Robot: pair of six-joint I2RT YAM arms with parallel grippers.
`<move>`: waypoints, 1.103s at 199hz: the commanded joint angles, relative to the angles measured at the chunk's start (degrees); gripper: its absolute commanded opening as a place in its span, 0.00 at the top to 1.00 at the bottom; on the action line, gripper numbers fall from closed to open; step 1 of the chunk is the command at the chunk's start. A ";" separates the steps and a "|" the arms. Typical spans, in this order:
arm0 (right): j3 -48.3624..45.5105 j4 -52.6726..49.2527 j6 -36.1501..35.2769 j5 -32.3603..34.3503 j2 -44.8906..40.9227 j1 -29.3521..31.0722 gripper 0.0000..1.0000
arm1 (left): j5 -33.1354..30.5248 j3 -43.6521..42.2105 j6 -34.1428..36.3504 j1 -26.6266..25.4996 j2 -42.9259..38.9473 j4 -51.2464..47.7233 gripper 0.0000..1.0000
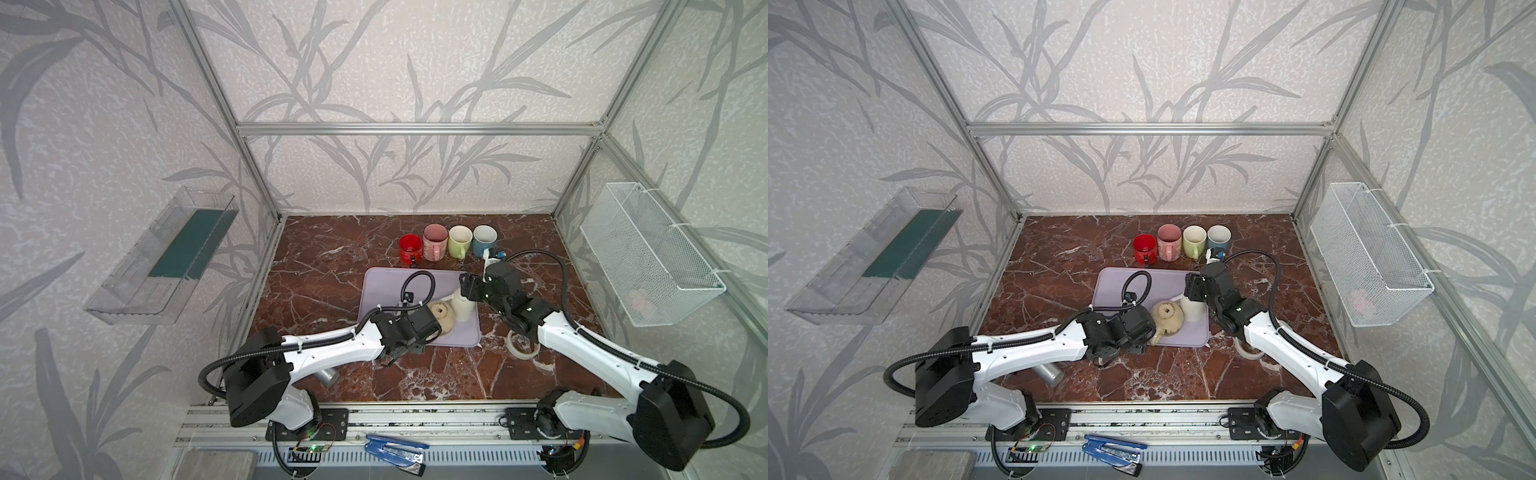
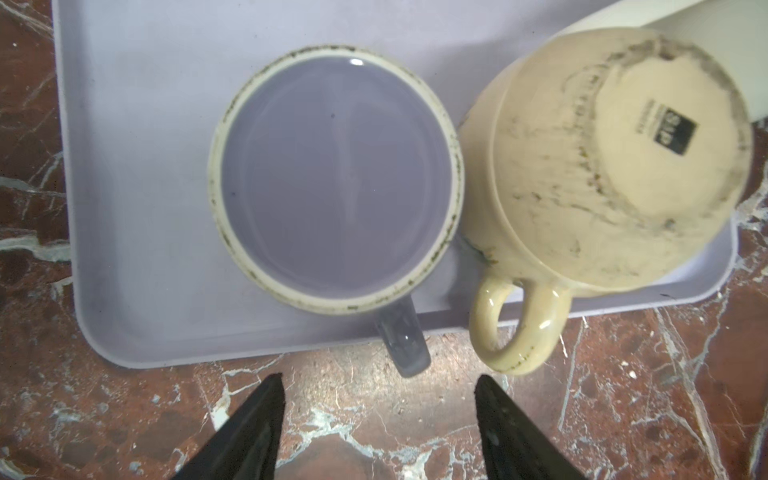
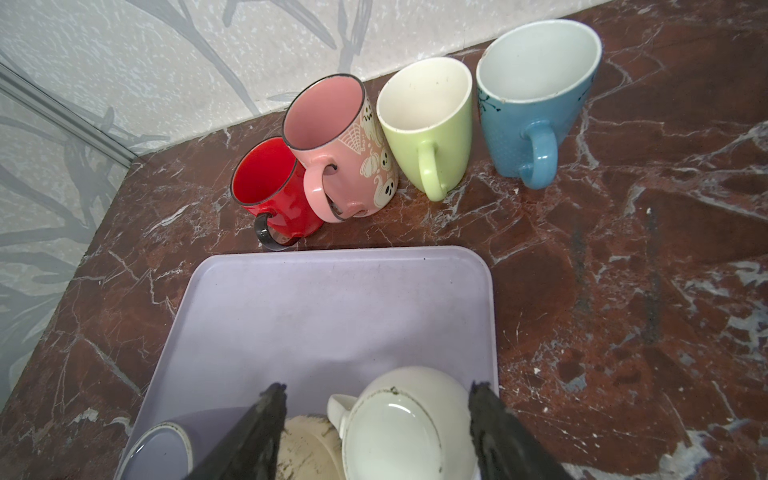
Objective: Turn the mug right side up
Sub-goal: 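Move both grippers over the upside-down lavender mug on the tray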
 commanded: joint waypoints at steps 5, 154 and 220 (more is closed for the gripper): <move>-0.66 0.72 0.27 0.06 0.05 -0.42 0.30 | -0.10 1.99 -0.16 1.40 1.48 0.69 0.30; 7.40 -11.71 -5.27 -6.71 0.53 2.94 0.31 | 5.95 0.72 7.21 8.79 -7.42 -0.25 0.31; 14.93 -21.61 -5.70 3.40 3.86 17.79 0.36 | -1.77 -3.25 14.42 11.16 -30.83 0.06 0.21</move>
